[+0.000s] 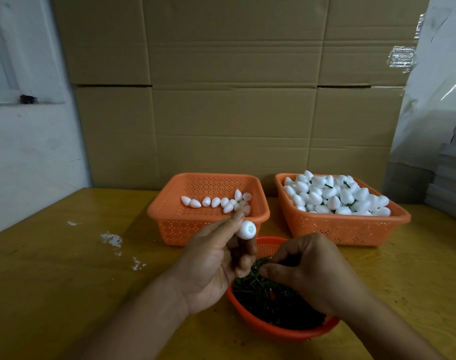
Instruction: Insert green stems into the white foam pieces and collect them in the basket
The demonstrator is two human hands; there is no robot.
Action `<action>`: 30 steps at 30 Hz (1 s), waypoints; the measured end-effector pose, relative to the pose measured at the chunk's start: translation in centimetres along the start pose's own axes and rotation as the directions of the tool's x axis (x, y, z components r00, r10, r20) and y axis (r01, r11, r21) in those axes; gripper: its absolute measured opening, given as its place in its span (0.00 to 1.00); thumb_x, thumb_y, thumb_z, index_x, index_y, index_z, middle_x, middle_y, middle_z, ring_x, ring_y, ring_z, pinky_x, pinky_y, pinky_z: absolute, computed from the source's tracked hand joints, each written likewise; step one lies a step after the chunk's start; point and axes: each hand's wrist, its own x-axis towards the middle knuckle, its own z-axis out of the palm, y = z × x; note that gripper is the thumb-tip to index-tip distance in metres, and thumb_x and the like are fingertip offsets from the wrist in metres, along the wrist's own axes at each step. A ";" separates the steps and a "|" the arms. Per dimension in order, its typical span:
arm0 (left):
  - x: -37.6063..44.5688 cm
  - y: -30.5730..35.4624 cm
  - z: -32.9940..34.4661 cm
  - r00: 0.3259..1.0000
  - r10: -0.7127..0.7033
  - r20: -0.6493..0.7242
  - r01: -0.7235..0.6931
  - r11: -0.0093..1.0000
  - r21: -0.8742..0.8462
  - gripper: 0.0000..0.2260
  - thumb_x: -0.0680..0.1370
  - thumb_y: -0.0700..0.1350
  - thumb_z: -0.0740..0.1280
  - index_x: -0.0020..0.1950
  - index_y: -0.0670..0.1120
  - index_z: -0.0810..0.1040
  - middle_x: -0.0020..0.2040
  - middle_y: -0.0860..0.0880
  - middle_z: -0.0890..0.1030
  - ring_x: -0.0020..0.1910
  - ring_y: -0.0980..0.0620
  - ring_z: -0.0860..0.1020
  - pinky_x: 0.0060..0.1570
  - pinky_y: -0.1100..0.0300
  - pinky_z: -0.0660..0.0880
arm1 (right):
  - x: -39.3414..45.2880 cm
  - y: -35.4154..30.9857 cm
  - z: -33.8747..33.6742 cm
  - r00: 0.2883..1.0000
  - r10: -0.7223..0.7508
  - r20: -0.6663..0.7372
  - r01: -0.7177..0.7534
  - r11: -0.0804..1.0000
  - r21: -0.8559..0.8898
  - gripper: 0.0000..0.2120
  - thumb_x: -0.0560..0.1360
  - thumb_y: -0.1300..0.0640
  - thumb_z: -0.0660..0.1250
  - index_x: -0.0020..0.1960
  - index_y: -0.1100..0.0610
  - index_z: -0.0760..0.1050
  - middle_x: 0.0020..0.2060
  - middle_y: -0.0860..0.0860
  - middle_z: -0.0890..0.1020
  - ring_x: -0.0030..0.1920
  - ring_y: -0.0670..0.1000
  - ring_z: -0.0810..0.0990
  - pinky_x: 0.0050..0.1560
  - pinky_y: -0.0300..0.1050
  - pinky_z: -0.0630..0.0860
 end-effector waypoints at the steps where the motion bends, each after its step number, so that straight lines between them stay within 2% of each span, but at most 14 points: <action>1: 0.0 0.0 0.0 1.000 -0.001 0.001 0.001 1.000 -0.003 0.10 0.77 0.54 0.68 0.45 0.50 0.83 0.38 0.45 0.78 0.30 0.52 0.74 0.29 0.62 0.70 | 0.0 0.0 0.0 1.000 0.002 0.006 -0.002 1.000 0.000 0.07 0.69 0.49 0.79 0.35 0.48 0.85 0.28 0.41 0.83 0.27 0.40 0.78 0.26 0.33 0.70; 4: 0.0 -0.1 -0.1 1.000 -0.006 0.003 0.006 1.000 -0.007 0.10 0.77 0.54 0.68 0.45 0.50 0.84 0.37 0.45 0.78 0.30 0.53 0.74 0.28 0.62 0.70 | 0.0 0.0 0.0 1.000 0.004 0.004 -0.004 1.000 0.004 0.06 0.72 0.50 0.77 0.37 0.49 0.85 0.28 0.42 0.83 0.26 0.40 0.78 0.26 0.33 0.70; 8: 0.1 -0.1 -0.2 1.000 -0.020 0.001 0.020 1.000 -0.011 0.12 0.78 0.55 0.68 0.43 0.48 0.83 0.37 0.45 0.78 0.29 0.53 0.74 0.28 0.62 0.69 | 0.1 0.1 -0.2 0.999 0.048 -0.016 -0.046 0.994 0.099 0.13 0.75 0.51 0.73 0.33 0.55 0.81 0.24 0.48 0.81 0.18 0.42 0.70 0.21 0.32 0.62; 13: 0.1 -0.2 -0.3 1.000 -0.030 -0.002 0.030 0.999 -0.012 0.12 0.77 0.55 0.68 0.42 0.47 0.81 0.36 0.45 0.77 0.29 0.53 0.73 0.27 0.62 0.69 | 0.0 -0.1 -0.4 0.996 0.080 0.047 -0.086 0.986 0.142 0.12 0.79 0.54 0.69 0.37 0.54 0.82 0.29 0.50 0.84 0.19 0.42 0.67 0.22 0.38 0.64; 21: 0.2 -0.3 -0.4 0.999 -0.032 -0.005 0.032 0.999 -0.008 0.12 0.77 0.55 0.68 0.43 0.47 0.80 0.37 0.45 0.77 0.29 0.53 0.73 0.27 0.62 0.69 | -0.1 -0.6 -0.9 0.989 0.086 0.123 -0.105 0.982 0.159 0.12 0.81 0.57 0.66 0.40 0.55 0.83 0.32 0.49 0.86 0.20 0.42 0.65 0.22 0.36 0.62; 24: 0.2 -0.3 -0.4 1.000 -0.031 -0.004 0.031 0.999 -0.009 0.12 0.78 0.55 0.68 0.43 0.47 0.81 0.37 0.45 0.77 0.29 0.53 0.73 0.27 0.62 0.69 | -0.1 -0.6 -1.1 0.988 0.088 0.126 -0.108 0.981 0.158 0.09 0.80 0.59 0.67 0.42 0.55 0.83 0.35 0.49 0.87 0.22 0.42 0.67 0.24 0.36 0.63; 27: 0.2 -0.3 -0.4 0.999 -0.033 -0.003 0.033 0.999 -0.009 0.12 0.78 0.55 0.68 0.43 0.47 0.81 0.37 0.45 0.77 0.29 0.53 0.73 0.28 0.62 0.69 | -0.1 -0.7 -1.0 0.984 0.102 0.144 -0.128 0.975 0.183 0.04 0.76 0.65 0.71 0.44 0.58 0.83 0.35 0.50 0.87 0.22 0.38 0.73 0.25 0.29 0.66; 30: 0.2 -0.3 -0.4 0.999 -0.038 -0.004 0.037 0.999 -0.009 0.12 0.78 0.55 0.68 0.44 0.47 0.81 0.37 0.45 0.77 0.29 0.53 0.73 0.28 0.62 0.69 | 0.0 -0.5 -0.9 0.983 0.128 0.134 -0.156 0.961 0.227 0.05 0.74 0.66 0.72 0.45 0.57 0.82 0.35 0.51 0.87 0.28 0.42 0.78 0.30 0.33 0.72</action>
